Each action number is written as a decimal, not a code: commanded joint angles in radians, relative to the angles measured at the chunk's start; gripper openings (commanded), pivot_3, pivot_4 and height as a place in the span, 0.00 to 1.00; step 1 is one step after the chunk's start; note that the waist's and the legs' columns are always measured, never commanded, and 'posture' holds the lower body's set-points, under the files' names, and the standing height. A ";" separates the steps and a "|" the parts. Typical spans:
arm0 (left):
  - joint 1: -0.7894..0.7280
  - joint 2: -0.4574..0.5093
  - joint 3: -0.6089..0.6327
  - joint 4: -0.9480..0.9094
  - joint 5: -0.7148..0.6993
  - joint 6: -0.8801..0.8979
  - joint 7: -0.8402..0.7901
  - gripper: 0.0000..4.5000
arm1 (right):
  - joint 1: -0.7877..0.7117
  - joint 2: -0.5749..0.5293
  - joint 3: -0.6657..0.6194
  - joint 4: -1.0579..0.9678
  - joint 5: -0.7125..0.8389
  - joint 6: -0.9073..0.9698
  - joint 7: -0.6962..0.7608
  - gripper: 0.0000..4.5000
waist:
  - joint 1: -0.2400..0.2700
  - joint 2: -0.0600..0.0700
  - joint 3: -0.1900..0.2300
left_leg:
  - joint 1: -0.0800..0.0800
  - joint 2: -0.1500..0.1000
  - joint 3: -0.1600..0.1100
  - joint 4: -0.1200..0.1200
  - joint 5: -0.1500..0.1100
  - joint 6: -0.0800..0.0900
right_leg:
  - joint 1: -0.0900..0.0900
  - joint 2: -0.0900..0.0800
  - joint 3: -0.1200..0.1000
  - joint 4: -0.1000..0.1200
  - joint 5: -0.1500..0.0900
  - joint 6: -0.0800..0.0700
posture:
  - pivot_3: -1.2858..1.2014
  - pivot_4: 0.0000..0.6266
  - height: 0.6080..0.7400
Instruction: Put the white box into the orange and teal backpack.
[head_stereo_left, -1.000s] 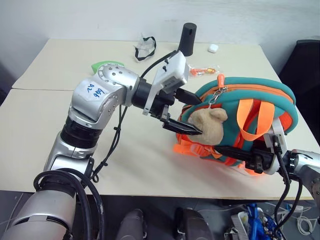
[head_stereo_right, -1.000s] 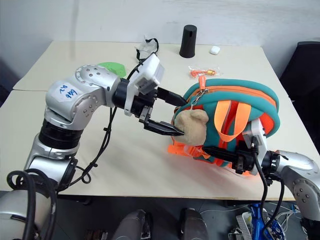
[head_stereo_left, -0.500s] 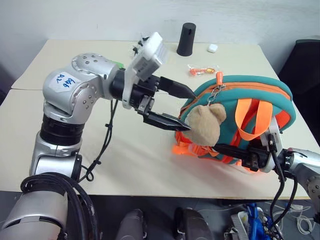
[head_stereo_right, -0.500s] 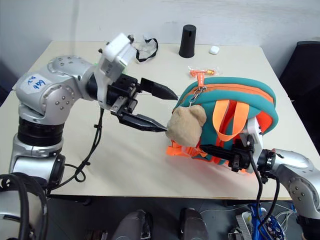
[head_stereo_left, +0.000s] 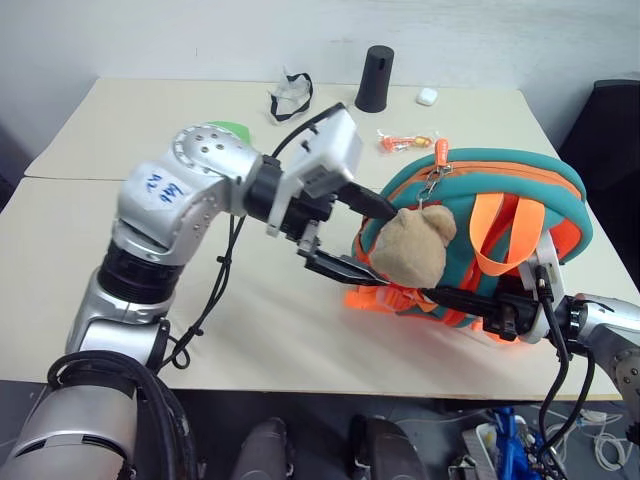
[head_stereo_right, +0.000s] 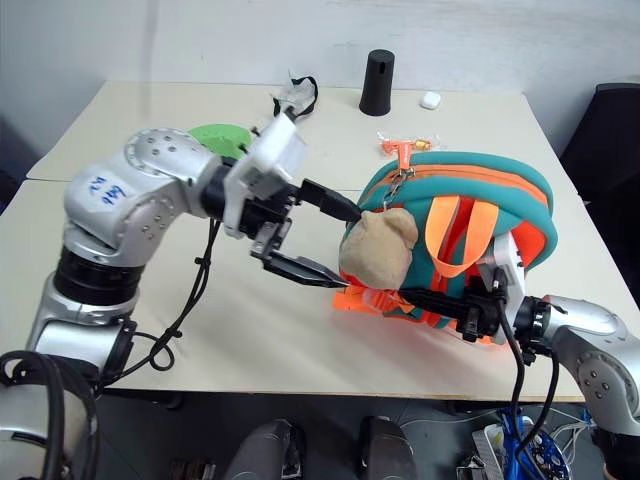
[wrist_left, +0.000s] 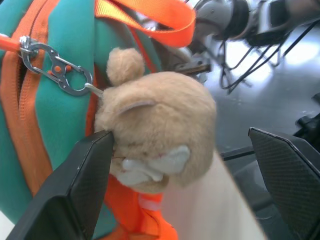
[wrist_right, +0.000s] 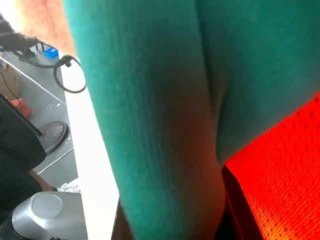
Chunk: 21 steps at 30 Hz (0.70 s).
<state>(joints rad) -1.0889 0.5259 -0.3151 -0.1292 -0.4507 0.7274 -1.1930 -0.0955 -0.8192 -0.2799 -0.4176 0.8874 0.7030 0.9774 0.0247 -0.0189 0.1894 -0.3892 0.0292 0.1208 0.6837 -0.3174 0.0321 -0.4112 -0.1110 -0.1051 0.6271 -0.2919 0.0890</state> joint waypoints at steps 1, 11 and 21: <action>0.006 -0.012 -0.016 0.015 0.039 -0.043 0.008 0.95 | -0.014 0.007 -0.016 -0.010 0.022 -0.002 -0.004 0.00 | 0.000 0.000 0.000 | 0.000 0.000 0.000 0.000 0.000 0.000 | 0.000 0.000 0.000 0.000 0.000 0.000 | 0.52 0.24 1.00; -0.004 -0.042 0.039 0.048 0.009 -0.024 0.017 0.35 | -0.023 0.018 -0.010 -0.006 0.022 -0.001 -0.009 0.00 | -0.001 0.000 0.000 | 0.000 0.000 0.000 0.000 0.000 0.000 | 0.000 0.000 0.000 0.000 0.000 0.000 | 0.52 0.24 1.00; -0.148 0.062 0.139 0.302 0.050 -0.129 -0.060 0.12 | -0.057 0.027 -0.031 0.021 0.047 0.011 -0.024 0.00 | -0.003 0.000 0.000 | 0.000 0.000 0.001 0.000 0.000 0.000 | -0.001 0.000 -0.002 0.000 0.000 0.000 | 0.52 0.24 1.00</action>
<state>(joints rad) -1.1935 0.5645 -0.2343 0.1304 -0.4176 0.6364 -1.2460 -0.1449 -0.8004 -0.2810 -0.3901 0.9071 0.7174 0.9605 0.0220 -0.0189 0.1894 -0.3893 0.0296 0.1214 0.6836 -0.3172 0.0324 -0.4122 -0.1108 -0.1073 0.6274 -0.2919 0.0890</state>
